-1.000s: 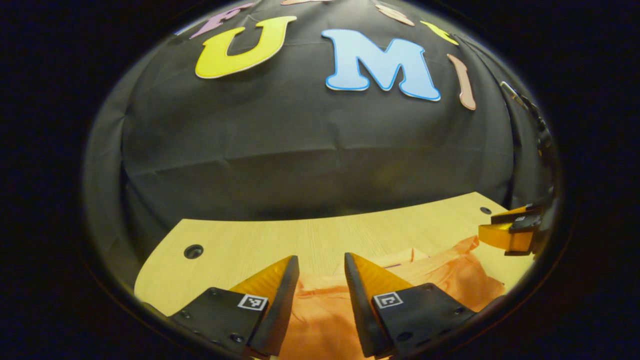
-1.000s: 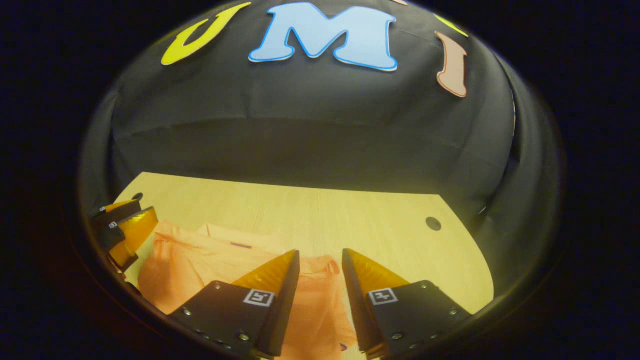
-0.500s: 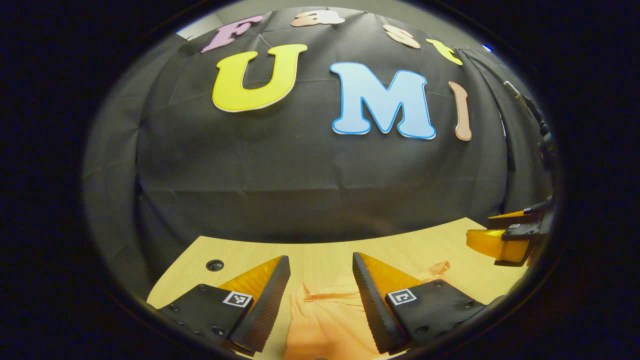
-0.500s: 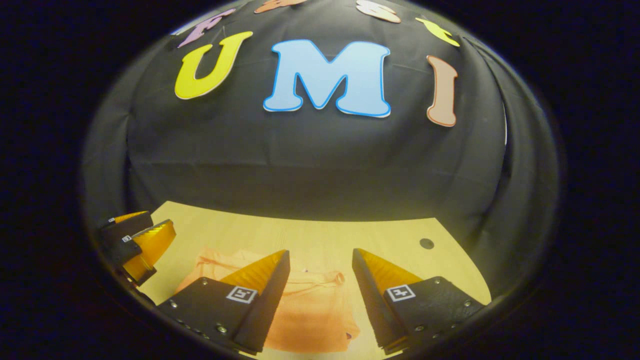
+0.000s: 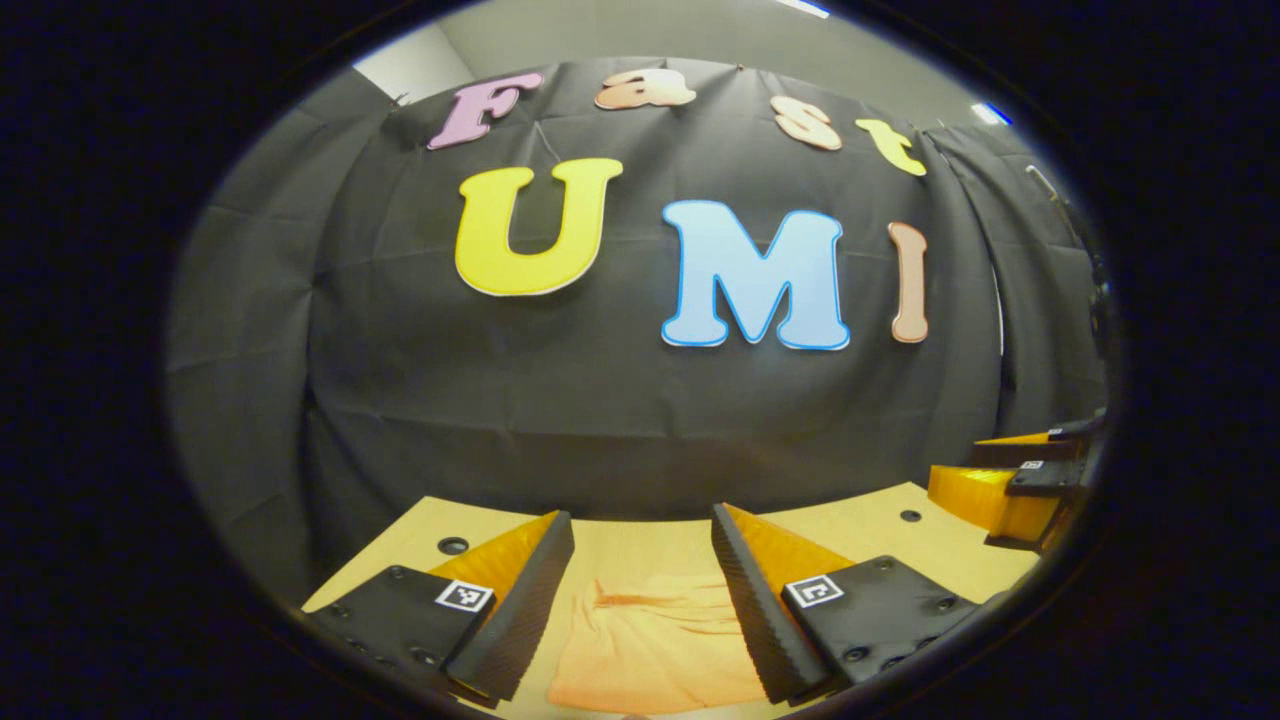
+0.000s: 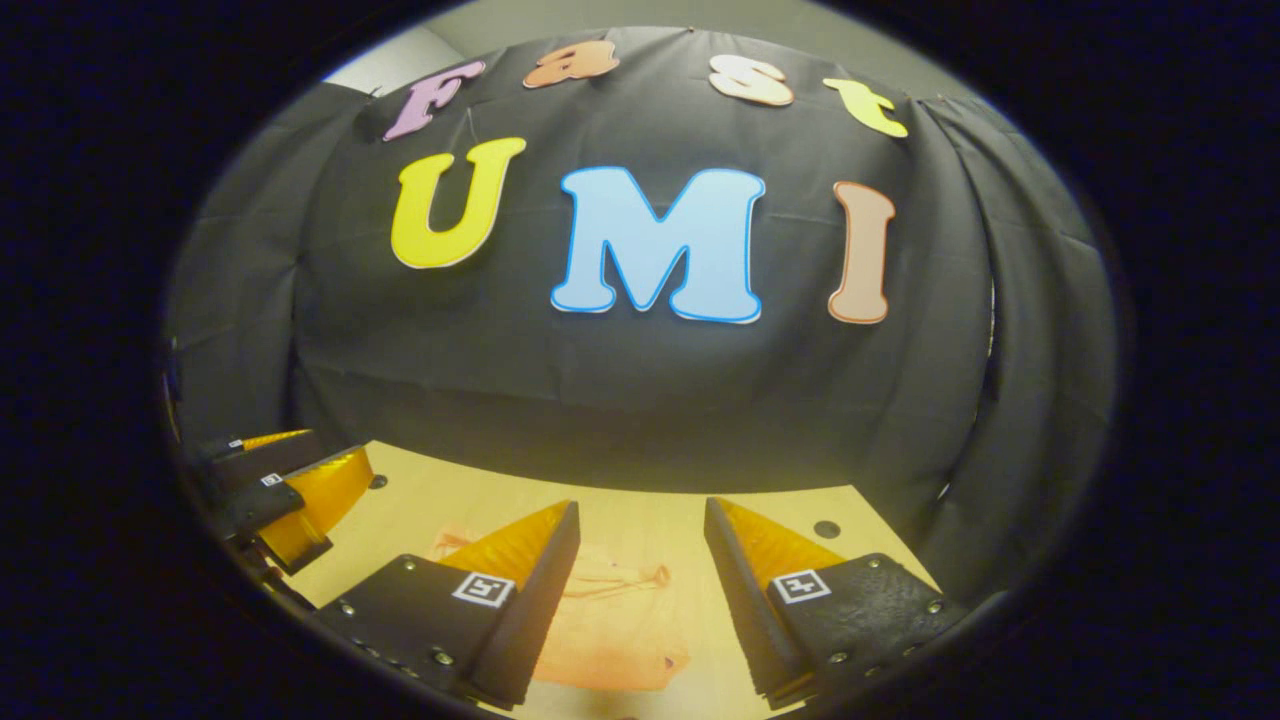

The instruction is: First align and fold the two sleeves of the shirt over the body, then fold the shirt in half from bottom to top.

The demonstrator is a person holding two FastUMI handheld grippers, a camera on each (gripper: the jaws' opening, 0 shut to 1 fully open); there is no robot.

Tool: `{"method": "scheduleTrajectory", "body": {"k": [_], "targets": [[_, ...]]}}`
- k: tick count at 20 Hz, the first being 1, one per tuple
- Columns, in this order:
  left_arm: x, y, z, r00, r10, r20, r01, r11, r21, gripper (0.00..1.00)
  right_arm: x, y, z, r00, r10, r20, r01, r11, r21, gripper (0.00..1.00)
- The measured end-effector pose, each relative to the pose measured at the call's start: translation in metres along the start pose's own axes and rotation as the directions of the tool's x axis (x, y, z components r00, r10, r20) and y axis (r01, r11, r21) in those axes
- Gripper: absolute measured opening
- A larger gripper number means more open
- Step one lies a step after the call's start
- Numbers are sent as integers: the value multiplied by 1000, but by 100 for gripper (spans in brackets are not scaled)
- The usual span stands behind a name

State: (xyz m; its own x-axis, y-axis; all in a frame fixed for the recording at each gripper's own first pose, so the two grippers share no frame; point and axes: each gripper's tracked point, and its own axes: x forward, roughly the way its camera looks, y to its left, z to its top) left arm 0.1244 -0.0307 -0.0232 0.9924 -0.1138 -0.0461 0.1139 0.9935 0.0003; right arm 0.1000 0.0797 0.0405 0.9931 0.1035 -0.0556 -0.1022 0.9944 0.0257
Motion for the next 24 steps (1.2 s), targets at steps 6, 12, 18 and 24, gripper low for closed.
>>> {"method": "scheduleTrajectory", "body": {"k": [6, 12, 18, 24], "targets": [[-64, -10, 6, 999, 40, 32, -40, 999, -6, 90, -67, -11, 12, 997, 27, 73, -24, 999, -38, 87], [-124, -27, 1, 997, 61, 39, -61, 998, 2, 90, -128, -21, -1, 994, 52, 92, -47, 998, -48, 87], [-159, -34, 6, 996, 58, 62, -58, 998, -6, 90, -160, -29, -5, 993, 48, 108, -47, 999, -16, 87], [-164, -33, 3, 998, 26, 52, -26, 1000, -12, 90, -162, -33, -4, 994, 7, 106, -9, 1000, 21, 87]]}}
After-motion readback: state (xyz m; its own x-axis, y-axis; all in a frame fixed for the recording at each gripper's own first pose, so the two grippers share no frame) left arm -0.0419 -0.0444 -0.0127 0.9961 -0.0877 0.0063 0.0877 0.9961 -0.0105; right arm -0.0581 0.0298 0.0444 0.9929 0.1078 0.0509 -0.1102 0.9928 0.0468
